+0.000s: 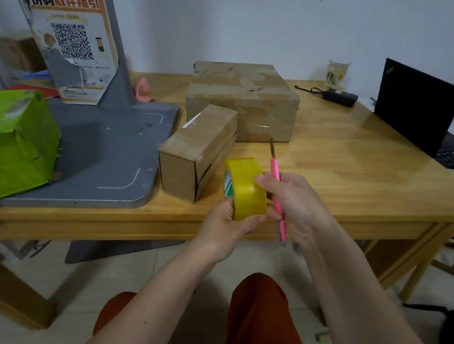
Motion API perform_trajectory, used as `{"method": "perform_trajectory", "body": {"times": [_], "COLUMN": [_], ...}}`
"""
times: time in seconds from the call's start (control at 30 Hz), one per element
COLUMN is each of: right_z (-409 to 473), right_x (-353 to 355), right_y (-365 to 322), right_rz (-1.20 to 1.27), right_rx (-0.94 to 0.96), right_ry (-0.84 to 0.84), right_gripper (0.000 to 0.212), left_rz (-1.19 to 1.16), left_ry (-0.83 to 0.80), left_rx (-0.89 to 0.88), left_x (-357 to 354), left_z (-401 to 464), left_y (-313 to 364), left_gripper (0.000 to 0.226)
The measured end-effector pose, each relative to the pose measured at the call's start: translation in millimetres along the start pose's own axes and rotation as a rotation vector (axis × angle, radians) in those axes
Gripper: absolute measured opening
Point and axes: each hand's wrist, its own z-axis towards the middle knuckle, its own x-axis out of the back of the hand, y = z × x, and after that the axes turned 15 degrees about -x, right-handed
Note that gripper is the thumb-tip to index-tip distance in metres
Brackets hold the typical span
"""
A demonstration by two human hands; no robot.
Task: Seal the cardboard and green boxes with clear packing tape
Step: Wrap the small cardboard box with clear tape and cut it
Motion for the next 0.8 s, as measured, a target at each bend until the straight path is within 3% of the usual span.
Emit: {"method": "perform_trajectory", "body": {"times": [0.1, 0.23, 0.4, 0.6, 0.8], "right_z": [0.8, 2.8, 3.8, 3.2, 3.7], "right_x": [0.2, -5.4, -2.2, -0.1, -4.5], "right_y": [3.0, 5.1, 4.7, 8.1, 15.0], "right_rz": [0.122, 0.203, 0.167, 0.181, 0.315], "right_rx": [-0.002, -0.032, -0.022, 0.019, 0.015], "right_ry": [-0.069, -0.012, 0.033, -0.026, -0.094], "right_gripper": [0.012, 0.04, 0.015, 0.035, 0.036], "left_rz": [-0.016, 0.004, 0.018, 0.049, 0.01], "left_ry": [-0.043, -0.091, -0.127, -0.196, -0.149], "left_rx": [0.003, 0.017, 0.02, 0.067, 0.179], "left_x": [7.4, 12.4, 16.5, 27.1, 29.4], "left_z": [4.5, 8.7, 9.6, 19.9, 22.8], "left_y": [3.9, 5.2, 2.4, 8.2, 13.7], "left_gripper": [0.026, 0.022, 0.023, 0.026, 0.032]}}
